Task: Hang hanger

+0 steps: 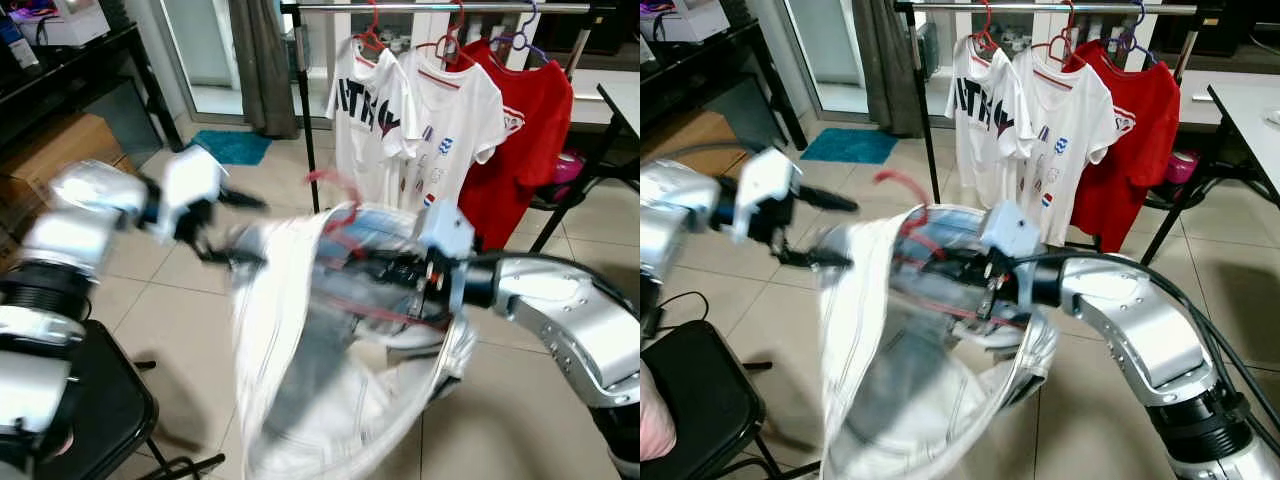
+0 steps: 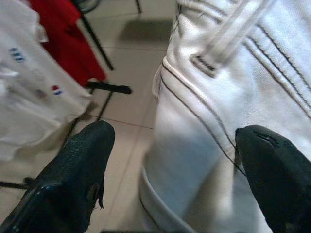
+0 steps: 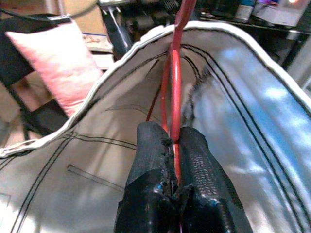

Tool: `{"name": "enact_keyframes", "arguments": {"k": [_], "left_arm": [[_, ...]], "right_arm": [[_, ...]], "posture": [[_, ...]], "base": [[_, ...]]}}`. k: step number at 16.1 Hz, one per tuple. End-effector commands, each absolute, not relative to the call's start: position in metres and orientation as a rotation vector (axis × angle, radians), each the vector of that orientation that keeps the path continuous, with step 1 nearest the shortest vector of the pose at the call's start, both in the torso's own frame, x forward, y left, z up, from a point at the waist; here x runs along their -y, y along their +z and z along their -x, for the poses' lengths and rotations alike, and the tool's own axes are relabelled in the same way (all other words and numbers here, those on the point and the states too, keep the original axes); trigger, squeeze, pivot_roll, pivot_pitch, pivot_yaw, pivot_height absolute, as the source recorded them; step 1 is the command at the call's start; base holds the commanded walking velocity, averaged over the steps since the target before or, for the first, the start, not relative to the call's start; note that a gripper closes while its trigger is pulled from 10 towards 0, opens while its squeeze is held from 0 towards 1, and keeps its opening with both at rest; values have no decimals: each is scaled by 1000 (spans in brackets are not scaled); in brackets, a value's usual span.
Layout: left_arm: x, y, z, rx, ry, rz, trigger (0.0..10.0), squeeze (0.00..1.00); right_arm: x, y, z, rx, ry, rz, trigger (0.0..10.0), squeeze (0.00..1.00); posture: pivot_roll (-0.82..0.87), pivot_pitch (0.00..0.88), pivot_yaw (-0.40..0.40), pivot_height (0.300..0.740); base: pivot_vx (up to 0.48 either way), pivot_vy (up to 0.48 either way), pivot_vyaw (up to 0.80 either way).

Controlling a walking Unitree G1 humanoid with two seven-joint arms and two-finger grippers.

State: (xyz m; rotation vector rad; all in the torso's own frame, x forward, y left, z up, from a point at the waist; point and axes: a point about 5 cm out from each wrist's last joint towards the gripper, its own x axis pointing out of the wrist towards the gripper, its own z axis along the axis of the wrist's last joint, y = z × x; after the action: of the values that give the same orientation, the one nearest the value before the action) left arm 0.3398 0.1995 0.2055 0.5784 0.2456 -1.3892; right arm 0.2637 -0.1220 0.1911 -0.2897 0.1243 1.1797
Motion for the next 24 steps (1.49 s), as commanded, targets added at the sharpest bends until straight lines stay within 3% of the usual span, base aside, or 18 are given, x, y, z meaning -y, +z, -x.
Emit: {"name": "enact_keyframes", "arguments": {"k": [1, 2, 3, 24], "left_arm": [[-197, 209, -340, -256, -1435, -601, 10000, 0], [-193, 203, -339, -279, -1489, -595, 627, 0], [-191, 199, -338, -303, -1537, -555, 0, 0], [-183, 182, -338, -317, -1547, -541, 0, 0]], "right_arm": [[115, 203, -258, -39, 1233, 300, 10000, 0], [114, 203, -255, -38, 1253, 301, 10000, 0], [112, 203, -253, -33, 1275, 303, 10000, 0], [113, 203, -256, -29, 1287, 306, 10000, 0]], "posture": [[-32, 0, 127, 740], [-35, 0, 129, 740], [-42, 0, 133, 740], [-50, 0, 120, 740]], "base": [[0, 0, 0], [0, 0, 0], [0, 0, 0], [0, 0, 0]]}}
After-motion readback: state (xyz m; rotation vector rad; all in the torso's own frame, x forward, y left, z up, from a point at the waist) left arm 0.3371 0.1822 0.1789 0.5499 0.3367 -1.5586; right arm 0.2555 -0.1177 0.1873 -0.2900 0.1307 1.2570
